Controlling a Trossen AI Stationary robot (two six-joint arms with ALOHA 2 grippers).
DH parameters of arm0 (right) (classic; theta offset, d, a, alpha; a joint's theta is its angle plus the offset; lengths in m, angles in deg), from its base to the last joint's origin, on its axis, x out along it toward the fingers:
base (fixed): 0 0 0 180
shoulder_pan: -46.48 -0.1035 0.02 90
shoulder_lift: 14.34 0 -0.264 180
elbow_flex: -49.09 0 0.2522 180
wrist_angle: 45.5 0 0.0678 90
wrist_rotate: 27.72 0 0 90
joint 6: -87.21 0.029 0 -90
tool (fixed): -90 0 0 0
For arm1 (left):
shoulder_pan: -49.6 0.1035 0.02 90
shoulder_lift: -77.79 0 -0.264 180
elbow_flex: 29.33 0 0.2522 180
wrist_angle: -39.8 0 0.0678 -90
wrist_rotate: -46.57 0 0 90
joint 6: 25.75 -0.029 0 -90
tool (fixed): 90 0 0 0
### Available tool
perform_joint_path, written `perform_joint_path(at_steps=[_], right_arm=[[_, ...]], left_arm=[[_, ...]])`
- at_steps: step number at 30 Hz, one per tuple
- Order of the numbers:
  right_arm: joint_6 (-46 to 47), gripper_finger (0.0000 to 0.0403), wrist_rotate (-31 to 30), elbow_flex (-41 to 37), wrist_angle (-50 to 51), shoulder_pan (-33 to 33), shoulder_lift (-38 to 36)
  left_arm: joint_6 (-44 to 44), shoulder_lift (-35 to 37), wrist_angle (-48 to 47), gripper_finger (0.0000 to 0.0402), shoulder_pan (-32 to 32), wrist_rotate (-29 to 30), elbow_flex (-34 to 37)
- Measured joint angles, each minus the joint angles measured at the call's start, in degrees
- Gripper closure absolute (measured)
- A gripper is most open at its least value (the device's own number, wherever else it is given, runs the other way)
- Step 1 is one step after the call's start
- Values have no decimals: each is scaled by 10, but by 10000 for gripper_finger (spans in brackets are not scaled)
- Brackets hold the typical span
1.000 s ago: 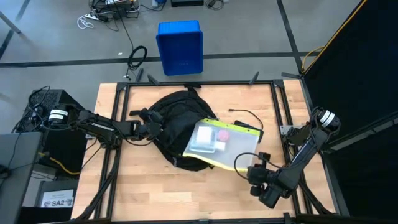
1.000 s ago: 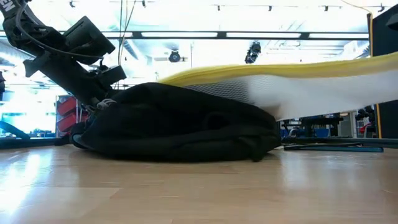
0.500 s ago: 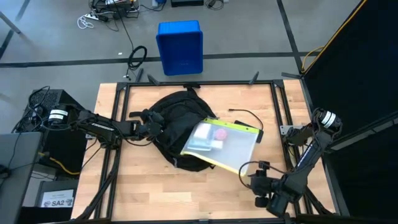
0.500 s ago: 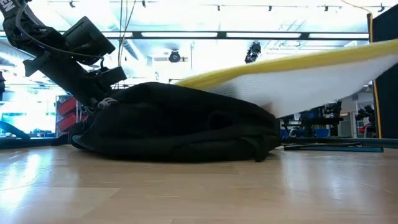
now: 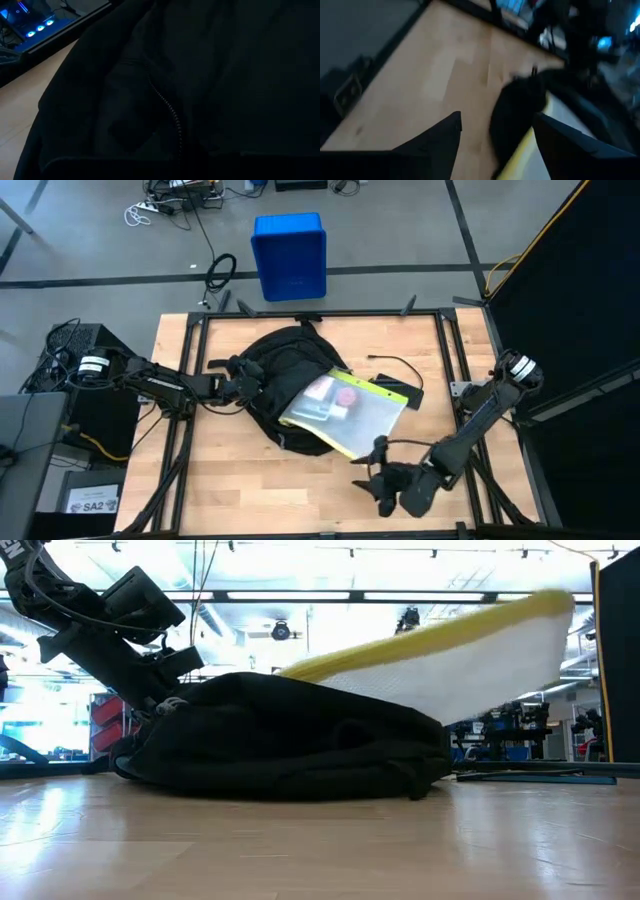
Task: Unpack backpack
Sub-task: Remove the white zip bag from the black backpack
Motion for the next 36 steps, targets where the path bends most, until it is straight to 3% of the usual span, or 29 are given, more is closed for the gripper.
perform_joint_path(at_steps=[4, 7, 13, 15, 24, 29, 36], right_arm=[[-84, 170, 7, 0, -95, 31, 0], [-73, 167, 17, 0, -101, 81, 0], [-57, 163, 134, 0, -88, 185, 33], [-61, 161, 148, 0, -87, 200, 48], [-45, 156, 140, 0, -43, 227, 87], [-36, 181, 106, 0, -11, 236, 87], [-17, 246, 127, 0, 12, 253, 87]], left_arm=[[0, 0, 0, 402, 0, 0, 0], [0, 0, 0, 402, 0, 0, 0], [0, 0, 0, 402, -1, -2, 0], [0, 0, -1, 402, -1, -2, 0], [0, 0, 0, 402, -1, -2, 0], [0, 0, 0, 402, 0, -2, 0], [0, 0, 1, 402, -1, -2, 0]])
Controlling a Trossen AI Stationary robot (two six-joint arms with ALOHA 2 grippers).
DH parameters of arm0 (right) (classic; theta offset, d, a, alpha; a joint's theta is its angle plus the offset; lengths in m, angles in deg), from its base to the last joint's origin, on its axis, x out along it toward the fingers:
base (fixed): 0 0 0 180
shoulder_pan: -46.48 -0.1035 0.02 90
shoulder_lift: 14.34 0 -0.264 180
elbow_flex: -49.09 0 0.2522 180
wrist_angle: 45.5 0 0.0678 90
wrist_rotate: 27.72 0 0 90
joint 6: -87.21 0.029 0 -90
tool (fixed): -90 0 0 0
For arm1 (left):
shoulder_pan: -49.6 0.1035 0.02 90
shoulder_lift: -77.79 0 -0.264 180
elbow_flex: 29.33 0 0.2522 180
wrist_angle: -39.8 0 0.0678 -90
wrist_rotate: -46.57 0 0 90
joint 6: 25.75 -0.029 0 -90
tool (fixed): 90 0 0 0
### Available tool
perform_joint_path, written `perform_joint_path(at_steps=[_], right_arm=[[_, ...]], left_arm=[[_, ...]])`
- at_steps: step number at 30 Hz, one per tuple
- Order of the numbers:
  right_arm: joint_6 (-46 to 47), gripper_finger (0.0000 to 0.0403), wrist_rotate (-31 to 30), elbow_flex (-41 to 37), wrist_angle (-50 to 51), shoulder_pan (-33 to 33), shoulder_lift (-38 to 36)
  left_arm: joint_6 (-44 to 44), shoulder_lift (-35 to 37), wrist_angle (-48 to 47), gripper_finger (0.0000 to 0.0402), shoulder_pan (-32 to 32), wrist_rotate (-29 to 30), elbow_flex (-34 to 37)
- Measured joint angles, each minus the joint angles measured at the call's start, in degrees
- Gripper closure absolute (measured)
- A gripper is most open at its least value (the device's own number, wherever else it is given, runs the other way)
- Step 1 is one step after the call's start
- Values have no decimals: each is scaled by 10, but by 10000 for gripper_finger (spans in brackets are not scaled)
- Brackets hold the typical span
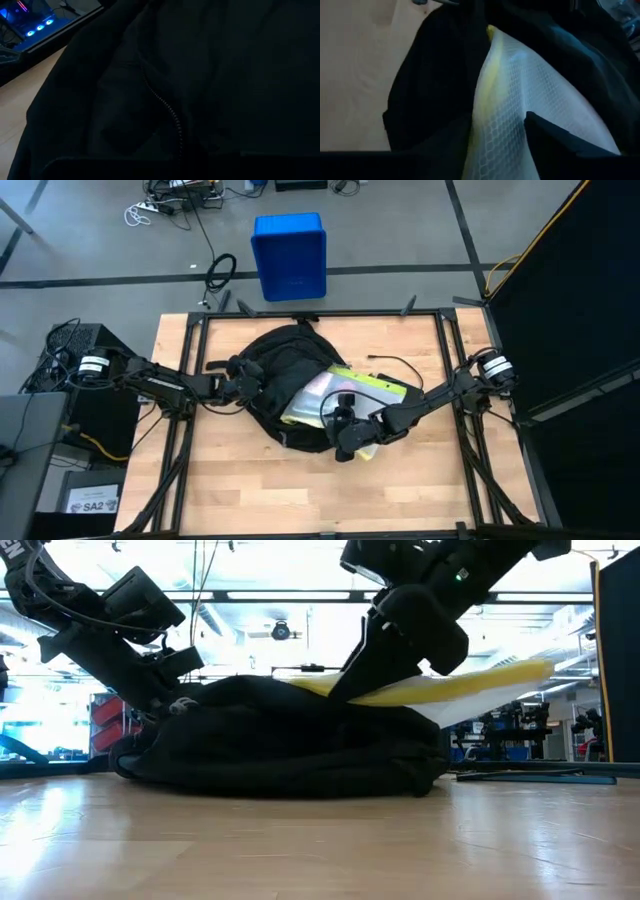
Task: Unpack backpack
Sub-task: Remove the white zip bag from the black backpack
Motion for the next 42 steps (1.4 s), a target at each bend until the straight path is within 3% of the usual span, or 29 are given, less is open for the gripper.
perform_joint_path(at_steps=[10, 14, 19, 22, 30, 37, 42], right_arm=[[-29, 393, 4, 0, 23, 8, 0], [-34, 400, -10, 0, 23, -2, -1], [-58, 402, -129, 13, 52, -50, -9], [-60, 403, -169, 43, 83, -82, -19], [-22, 403, -199, 114, 171, -178, -52], [77, 402, -194, 121, 228, -241, -65], [152, 402, -160, 118, 265, -245, -55]], left_arm=[[0, 0, 0, 402, 0, 0, 0], [0, 0, -1, 402, 0, 0, 0], [0, 0, -4, 402, 0, 0, 0], [0, 0, -5, 402, 0, 0, 0], [0, 0, -5, 402, 0, -3, 0], [-4, 0, -6, 402, 0, -2, 0], [-115, 7, 97, 402, -14, -6, 0]])
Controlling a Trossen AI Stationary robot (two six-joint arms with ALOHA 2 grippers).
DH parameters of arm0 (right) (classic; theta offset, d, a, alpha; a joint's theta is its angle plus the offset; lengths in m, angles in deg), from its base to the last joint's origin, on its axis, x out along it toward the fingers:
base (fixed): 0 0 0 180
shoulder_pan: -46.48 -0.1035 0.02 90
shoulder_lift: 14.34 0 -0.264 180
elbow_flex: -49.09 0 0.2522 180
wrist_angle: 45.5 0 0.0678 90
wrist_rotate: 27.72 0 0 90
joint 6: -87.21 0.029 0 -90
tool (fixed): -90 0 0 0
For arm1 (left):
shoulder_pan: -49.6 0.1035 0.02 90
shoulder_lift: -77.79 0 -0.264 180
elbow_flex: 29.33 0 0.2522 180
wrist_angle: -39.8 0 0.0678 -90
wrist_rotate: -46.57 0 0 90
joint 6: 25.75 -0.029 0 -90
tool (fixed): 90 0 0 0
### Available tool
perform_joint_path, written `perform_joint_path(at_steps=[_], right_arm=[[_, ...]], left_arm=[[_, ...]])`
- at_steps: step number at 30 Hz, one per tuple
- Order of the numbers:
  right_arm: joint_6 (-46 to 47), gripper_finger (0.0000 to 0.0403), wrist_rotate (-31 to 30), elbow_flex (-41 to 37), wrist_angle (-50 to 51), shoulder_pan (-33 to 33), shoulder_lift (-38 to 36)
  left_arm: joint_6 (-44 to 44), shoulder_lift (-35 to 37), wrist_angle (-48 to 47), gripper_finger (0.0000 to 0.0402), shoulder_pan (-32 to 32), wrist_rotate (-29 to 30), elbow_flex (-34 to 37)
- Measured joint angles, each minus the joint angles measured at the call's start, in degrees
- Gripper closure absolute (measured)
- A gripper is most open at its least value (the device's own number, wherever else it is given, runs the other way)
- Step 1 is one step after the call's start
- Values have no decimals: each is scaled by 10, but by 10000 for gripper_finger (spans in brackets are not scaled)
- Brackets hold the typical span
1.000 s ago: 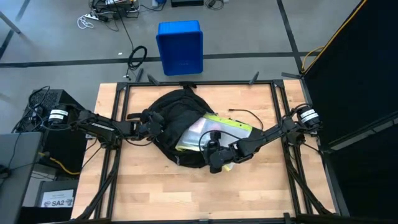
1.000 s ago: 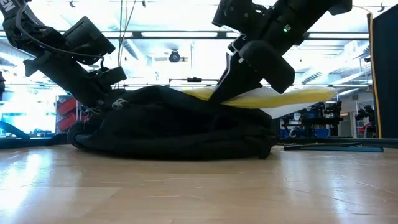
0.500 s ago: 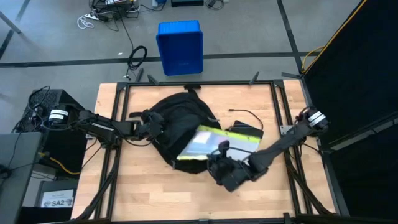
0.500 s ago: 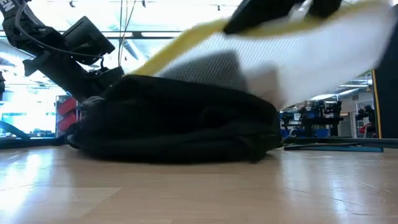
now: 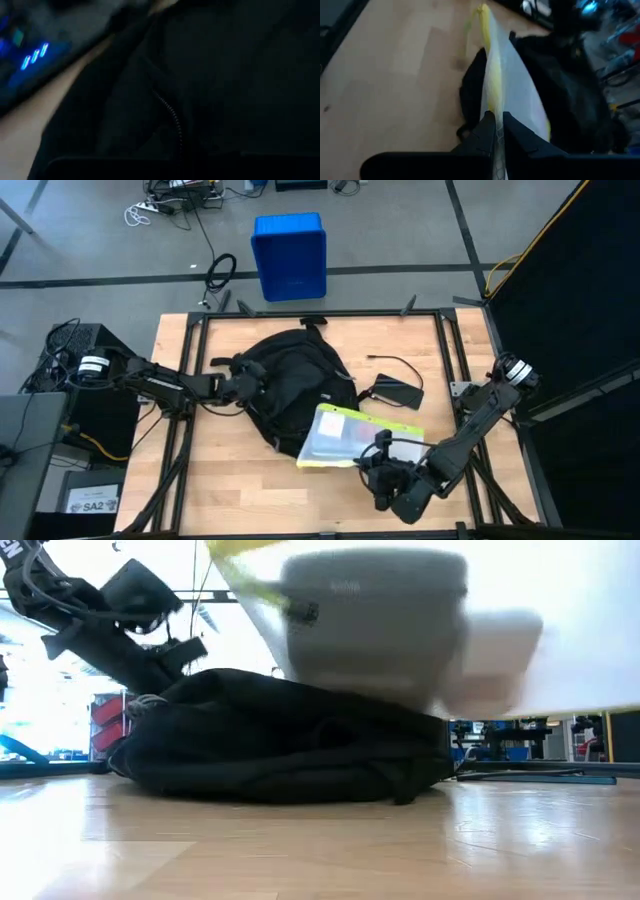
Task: Unpack backpack
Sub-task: Remove the white zip bag from the black backpack
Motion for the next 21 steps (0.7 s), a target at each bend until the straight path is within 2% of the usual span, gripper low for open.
perform_joint_path(at_steps=[6, 10, 16, 18, 21], right_arm=[[27, 402, 16, -31, 6, 24, 2], [38, 402, 27, -41, 9, 45, 2], [40, 402, 28, -56, 9, 70, 3], [43, 402, 28, -62, 9, 79, 3], [44, 402, 29, -65, 12, 89, 3]], left_arm=[[-152, 13, 187, 402, -43, -20, 0], [-216, 14, 272, 402, -70, -63, 0], [-298, 14, 307, 397, -111, -92, -1], [-319, 13, 300, 383, -124, -131, -1], [-321, 13, 311, 348, -140, -140, -1]])
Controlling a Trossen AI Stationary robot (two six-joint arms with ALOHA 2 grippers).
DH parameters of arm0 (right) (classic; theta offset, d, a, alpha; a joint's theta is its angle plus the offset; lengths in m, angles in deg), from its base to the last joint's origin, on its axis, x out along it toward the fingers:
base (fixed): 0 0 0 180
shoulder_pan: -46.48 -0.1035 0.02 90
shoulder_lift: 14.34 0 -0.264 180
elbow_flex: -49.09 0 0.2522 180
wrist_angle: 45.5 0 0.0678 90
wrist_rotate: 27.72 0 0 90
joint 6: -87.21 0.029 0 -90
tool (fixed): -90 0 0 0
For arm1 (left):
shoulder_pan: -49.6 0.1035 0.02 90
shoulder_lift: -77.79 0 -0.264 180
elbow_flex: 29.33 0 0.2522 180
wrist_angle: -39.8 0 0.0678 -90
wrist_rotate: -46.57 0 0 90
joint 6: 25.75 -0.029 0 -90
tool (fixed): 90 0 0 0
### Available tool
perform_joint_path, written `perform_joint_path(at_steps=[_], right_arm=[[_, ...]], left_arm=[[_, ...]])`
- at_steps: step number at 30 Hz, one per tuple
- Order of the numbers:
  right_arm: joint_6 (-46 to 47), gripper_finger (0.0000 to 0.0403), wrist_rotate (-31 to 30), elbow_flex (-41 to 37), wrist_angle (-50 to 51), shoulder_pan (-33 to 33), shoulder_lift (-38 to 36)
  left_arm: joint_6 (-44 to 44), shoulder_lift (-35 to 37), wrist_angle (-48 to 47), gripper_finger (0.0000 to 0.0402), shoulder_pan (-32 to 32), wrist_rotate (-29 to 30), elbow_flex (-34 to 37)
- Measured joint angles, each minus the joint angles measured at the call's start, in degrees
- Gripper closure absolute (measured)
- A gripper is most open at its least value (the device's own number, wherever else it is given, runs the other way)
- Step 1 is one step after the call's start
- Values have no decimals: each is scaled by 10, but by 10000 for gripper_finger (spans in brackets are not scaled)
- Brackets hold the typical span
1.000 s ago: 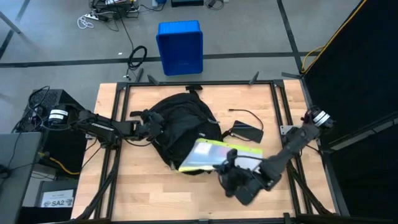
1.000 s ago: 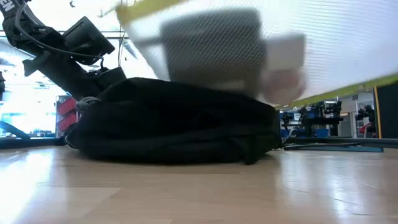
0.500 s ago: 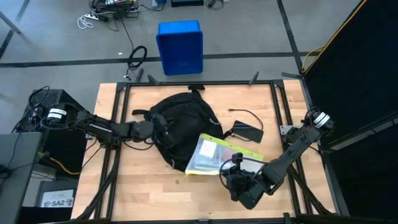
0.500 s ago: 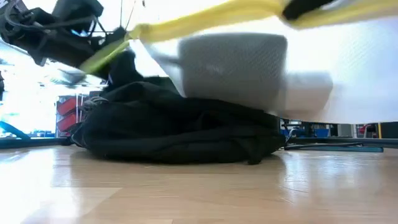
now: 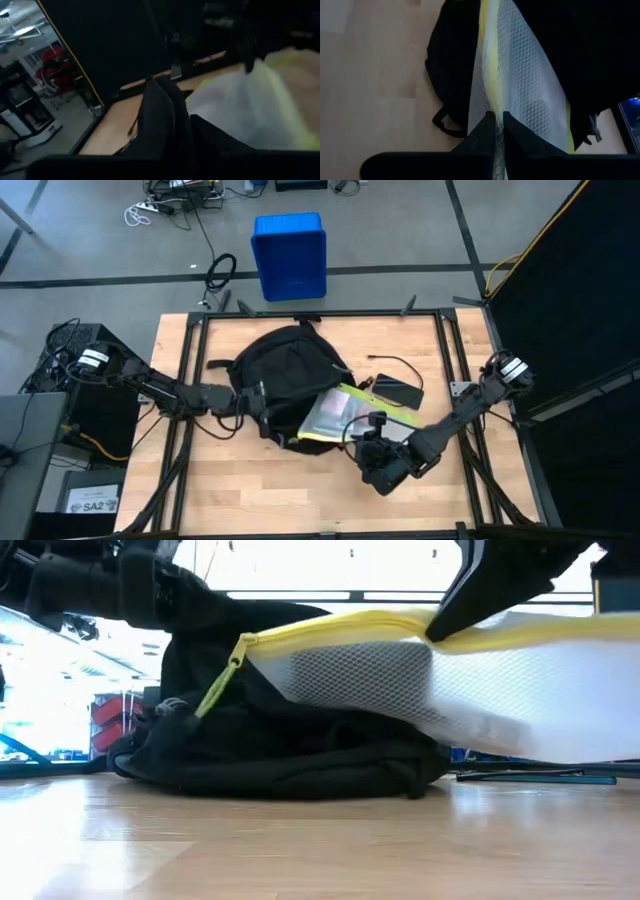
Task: Unpack backpack
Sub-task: Remove the white zip bag from the black backpack
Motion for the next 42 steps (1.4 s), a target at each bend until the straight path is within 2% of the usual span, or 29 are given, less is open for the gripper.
perform_joint_path(at_steps=[6, 11, 14, 18, 21, 26, 35, 39, 42], right_arm=[[0, 403, 2, 0, 1, 5, 0], [0, 403, 14, 0, 2, -5, 0], [-5, 403, 47, 0, 2, -13, 0], [-10, 403, 101, 0, 2, -26, 0], [-20, 403, 113, 2, 3, -44, 0], [-36, 403, 114, 21, 2, -72, 0], [-36, 403, 108, 31, 3, -87, -1], [-36, 403, 112, 31, 3, -88, -1], [-36, 403, 112, 31, 3, -93, -1]], left_arm=[[-27, 0, 64, 275, -39, 1, -18], [-58, 0, 32, 245, -87, -17, -53], [-60, 0, -12, 241, -111, -44, -71], [-59, 0, -107, 240, -132, -47, -85], [-55, -7, -148, 240, -139, -47, -87], [-58, -49, -136, 241, -139, -46, -87], [-90, -130, -19, 241, -133, -47, -89], [-60, -157, -30, 241, -112, -49, -101], [-6, -177, -80, 241, -88, -69, -105]])
